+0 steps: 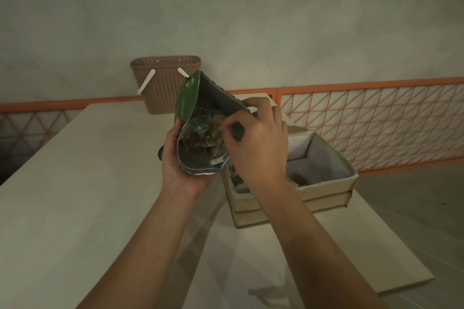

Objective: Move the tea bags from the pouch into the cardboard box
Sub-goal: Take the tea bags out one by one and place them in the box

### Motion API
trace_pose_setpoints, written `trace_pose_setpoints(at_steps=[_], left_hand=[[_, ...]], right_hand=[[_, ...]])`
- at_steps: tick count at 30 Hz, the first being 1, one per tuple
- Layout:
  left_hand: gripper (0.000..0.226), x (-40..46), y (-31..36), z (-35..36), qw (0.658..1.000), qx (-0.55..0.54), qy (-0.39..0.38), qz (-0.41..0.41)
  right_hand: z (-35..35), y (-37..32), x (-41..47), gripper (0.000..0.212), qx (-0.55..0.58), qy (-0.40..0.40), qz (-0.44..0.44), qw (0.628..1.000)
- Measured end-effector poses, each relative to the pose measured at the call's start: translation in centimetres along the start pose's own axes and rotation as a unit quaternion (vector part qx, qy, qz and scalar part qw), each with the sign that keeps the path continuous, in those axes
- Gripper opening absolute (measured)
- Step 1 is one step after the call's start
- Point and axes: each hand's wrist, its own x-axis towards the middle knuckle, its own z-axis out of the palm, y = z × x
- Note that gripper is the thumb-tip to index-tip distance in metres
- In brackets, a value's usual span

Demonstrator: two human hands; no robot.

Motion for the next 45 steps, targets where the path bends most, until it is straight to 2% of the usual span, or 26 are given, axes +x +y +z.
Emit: trace_pose_setpoints(at_steps=[5, 11, 13, 17, 21, 27, 29, 31, 33, 35, 39, 41, 45], left_hand=[[0.058, 0.4, 0.1, 0.1, 1.0, 0.006, -0.018, -0.002], [0.05, 0.4, -0.2, 0.5, 0.999, -0.011, -0.035, 0.004], [0.048, 0.3, -0.3, 0.6, 0.999, -0.013, -0.036, 0.011], [0.047, 0.3, -0.7, 0.5, 0.999, -0.01, -0.036, 0.028], [0.054, 0.1, -1.0, 0.7, 0.999, 0.002, -0.027, 0.042], [0.052, 0.0, -0.8, 0.6, 0.999, -0.002, -0.012, 0.048], [0.053, 0.0, -0.8, 0.6, 0.999, -0.004, -0.015, 0.042], [0.054, -0.1, -0.7, 0.6, 0.999, -0.004, -0.01, 0.036], [0.056, 0.0, -0.7, 0.6, 1.0, -0.004, -0.002, 0.029], [0.054, 0.2, -0.6, 0.4, 0.999, 0.0, 0.011, 0.03], [0.054, 0.3, -0.4, 0.2, 0.999, 0.004, 0.03, 0.025], [0.06, 0.2, -0.4, 0.1, 0.999, 0.006, 0.034, 0.016], [0.064, 0.3, -0.4, -0.3, 0.999, 0.009, 0.041, 0.014]], right_hand=[[-2.5, 0.8, 0.9, 0.005, 0.141, 0.085, 0.01, 0.986], [-6.9, 1.9, 1.1, 0.007, 0.334, 0.064, 0.153, 0.928], [-7.5, 3.3, 1.1, 0.01, 0.355, 0.066, 0.179, 0.915], [-6.9, 6.9, 0.7, 0.006, 0.27, -0.018, 0.223, 0.936], [-5.6, 8.9, 0.2, 0.003, 0.172, -0.082, 0.228, 0.955], [-4.4, 9.2, -0.8, 0.013, 0.092, -0.244, 0.202, 0.944], [-4.2, 8.4, -1.3, 0.017, 0.108, -0.202, 0.194, 0.954], [-4.2, 6.8, -1.6, 0.014, 0.154, -0.112, 0.171, 0.967], [-4.4, 4.9, -1.6, 0.013, 0.211, -0.053, 0.153, 0.964], [-4.3, 3.3, -1.7, 0.013, 0.238, -0.059, 0.138, 0.96], [-2.8, 1.4, -2.5, 0.015, 0.212, -0.156, 0.122, 0.957], [-2.3, 0.8, -2.9, 0.023, 0.154, -0.174, 0.113, 0.966], [-2.0, -0.3, -2.9, 0.038, -0.009, -0.16, 0.075, 0.984]])
